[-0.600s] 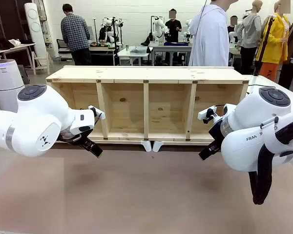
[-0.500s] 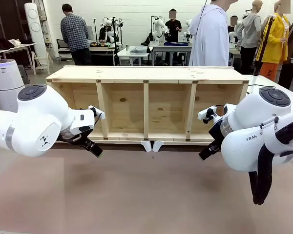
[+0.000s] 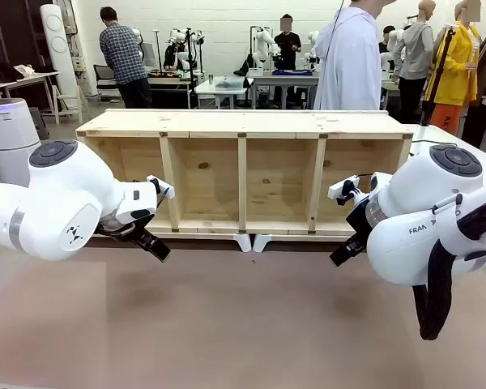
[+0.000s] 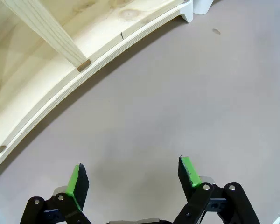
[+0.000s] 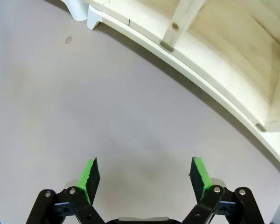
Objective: Perform cable management.
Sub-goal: When the cord part of the Power Cable appears at the lower middle area of the table and stops, grasp the cord part of the Power Cable.
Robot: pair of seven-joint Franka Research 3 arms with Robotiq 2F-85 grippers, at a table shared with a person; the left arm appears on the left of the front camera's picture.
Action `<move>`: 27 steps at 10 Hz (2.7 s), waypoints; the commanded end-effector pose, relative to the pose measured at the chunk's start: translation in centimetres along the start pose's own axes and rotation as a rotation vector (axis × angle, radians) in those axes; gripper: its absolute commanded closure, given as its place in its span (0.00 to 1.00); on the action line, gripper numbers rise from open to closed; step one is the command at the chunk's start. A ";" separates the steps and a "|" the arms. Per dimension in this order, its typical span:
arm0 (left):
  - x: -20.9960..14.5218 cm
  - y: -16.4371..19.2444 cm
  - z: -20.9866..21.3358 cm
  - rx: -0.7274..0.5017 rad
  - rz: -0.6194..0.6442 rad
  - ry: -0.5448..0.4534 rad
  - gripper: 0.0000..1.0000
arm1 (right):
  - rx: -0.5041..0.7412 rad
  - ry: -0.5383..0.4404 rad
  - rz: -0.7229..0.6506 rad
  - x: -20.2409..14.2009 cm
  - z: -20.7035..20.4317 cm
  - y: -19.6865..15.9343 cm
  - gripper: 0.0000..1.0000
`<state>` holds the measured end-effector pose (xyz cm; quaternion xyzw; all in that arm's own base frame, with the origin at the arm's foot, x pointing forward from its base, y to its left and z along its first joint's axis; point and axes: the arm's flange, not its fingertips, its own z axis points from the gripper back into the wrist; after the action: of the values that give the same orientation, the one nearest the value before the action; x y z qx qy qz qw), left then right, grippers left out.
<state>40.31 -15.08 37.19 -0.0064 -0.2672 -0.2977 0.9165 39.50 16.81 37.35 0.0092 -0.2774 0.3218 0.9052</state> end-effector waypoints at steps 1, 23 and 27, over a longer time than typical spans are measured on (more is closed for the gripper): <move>0.0 0.1 0.0 -0.001 0.002 0.000 0.00 | 0.000 0.000 -0.001 0.0 0.0 0.0 0.00; -3.3 11.3 25.9 0.234 0.211 -0.291 0.00 | -0.412 -0.210 -0.171 -0.8 27.0 -4.6 0.00; -3.3 11.3 25.9 0.234 0.211 -0.291 0.00 | -0.412 -0.210 -0.171 -0.8 27.0 -4.6 0.00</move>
<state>31.51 0.34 59.50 0.0297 -0.4237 -0.1647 0.8902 28.27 7.52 60.46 -0.1160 -0.4259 0.1748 0.8801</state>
